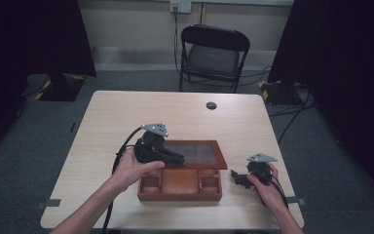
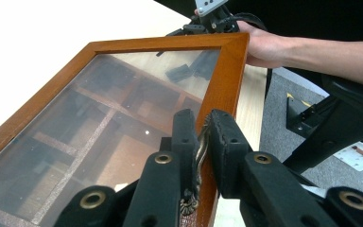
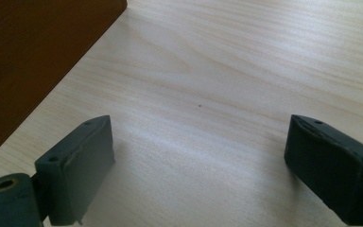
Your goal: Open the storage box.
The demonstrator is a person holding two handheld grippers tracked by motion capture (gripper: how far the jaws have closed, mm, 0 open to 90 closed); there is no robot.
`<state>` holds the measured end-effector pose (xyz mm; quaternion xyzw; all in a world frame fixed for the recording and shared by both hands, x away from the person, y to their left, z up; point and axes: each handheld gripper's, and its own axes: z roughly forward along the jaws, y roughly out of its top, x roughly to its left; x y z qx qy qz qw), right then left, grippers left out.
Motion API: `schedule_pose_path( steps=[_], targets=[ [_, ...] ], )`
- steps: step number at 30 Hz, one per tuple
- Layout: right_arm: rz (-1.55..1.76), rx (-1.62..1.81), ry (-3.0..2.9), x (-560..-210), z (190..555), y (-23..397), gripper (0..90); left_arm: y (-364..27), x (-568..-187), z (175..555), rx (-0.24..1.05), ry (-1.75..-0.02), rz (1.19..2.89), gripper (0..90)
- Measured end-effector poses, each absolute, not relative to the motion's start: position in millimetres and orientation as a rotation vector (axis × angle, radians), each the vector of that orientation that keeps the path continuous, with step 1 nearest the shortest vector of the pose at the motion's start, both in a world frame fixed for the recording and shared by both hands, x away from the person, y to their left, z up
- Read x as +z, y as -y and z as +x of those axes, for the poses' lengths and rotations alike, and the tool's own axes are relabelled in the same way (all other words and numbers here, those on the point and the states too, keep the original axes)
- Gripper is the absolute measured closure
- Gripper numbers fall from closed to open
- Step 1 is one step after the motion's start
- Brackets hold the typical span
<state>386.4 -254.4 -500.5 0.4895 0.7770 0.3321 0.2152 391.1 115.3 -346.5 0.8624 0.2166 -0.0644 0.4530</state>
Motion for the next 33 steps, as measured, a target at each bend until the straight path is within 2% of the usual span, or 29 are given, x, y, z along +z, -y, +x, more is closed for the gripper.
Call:
schedule_pose_path(
  steps=[33],
  targets=[
    [1.356, 0.921, -2.156, -500, 386, 255, 8.2, -114, -326, 406, -0.139, -0.527, 2.137, 81.3]
  ],
)
